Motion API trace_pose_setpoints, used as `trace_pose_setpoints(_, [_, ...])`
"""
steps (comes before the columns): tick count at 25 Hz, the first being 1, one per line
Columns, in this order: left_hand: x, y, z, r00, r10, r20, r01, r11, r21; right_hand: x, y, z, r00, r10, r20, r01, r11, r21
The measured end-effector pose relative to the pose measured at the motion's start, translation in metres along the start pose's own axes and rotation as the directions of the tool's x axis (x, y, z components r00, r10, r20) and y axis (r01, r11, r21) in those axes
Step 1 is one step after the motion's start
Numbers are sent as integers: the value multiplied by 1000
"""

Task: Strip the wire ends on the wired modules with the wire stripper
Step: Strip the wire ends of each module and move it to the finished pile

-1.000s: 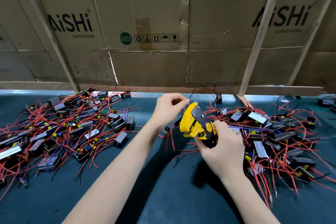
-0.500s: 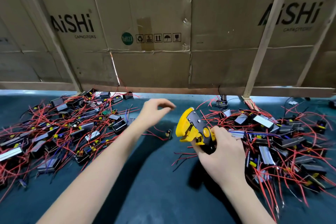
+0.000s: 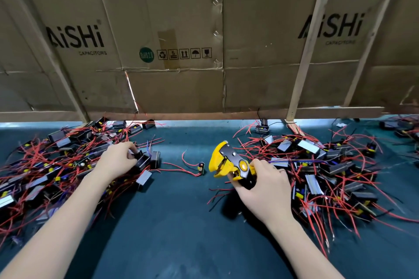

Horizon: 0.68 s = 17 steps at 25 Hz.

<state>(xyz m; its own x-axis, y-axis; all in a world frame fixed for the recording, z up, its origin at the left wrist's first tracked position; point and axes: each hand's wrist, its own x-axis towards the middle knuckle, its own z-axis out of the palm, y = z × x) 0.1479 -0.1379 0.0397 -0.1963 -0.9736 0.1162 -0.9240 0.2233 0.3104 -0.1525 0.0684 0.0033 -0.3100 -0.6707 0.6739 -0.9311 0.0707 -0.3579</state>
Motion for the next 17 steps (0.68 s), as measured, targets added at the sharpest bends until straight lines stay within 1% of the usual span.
trace_pose_setpoints(2, [-6,-2,1,1000,16,-9,-16,999,-31,-1,1,-1,1000,-3,2,3,1000,-9])
trace_pose_setpoints(3, [-10,-4,0,997,34,-69,-37,999,-35,-1,2,-1,1000,-3,4,3,1000,-15])
trace_pose_setpoints(4, [-14,-5,-2,980,43,-192,-50,998,-31,-1,2,-1,1000,-1,6,1,1000,-19])
trace_pose_setpoints(5, [-17,-8,-5,936,23,-352,-26,1000,-4,-2,2,-1,1000,-1,9,1,1000,-22])
trace_pose_setpoints(6, [-19,-15,-9,875,-24,-483,52,998,46,-2,2,-1,1000,-2,10,2,1000,-26])
trace_pose_setpoints(7, [-19,-22,-13,838,-95,-538,164,983,82,-2,3,-1,1000,-2,7,2,1000,-30])
trace_pose_setpoints(8, [-20,-31,-16,840,-186,-509,273,957,102,-2,4,0,1000,-3,5,3,999,-32])
trace_pose_setpoints(9, [-21,-39,-17,861,-273,-429,349,931,108,-2,5,0,1000,-7,3,7,999,-33])
trace_pose_setpoints(10, [-22,-46,-17,886,-327,-329,376,922,94,-2,6,0,1000,-16,-4,16,999,-35])
trace_pose_setpoints(11, [-24,-53,-16,909,-334,-248,356,933,50,-1,6,1,1000,-27,-14,27,999,-37])
trace_pose_setpoints(12, [-25,-58,-16,929,-311,-198,316,949,-10,-1,7,2,999,-34,-22,33,999,-41])
trace_pose_setpoints(13, [-26,-61,-16,945,-275,-176,269,961,-56,-1,8,2,999,-37,-27,36,998,-45])
trace_pose_setpoints(15, [-27,-66,-20,966,-210,-152,201,977,-78,-1,7,3,999,-41,-25,40,998,-46])
trace_pose_setpoints(17, [-27,-69,-24,973,-189,-132,178,980,-90,-1,7,4,999,-41,-11,40,998,-50])
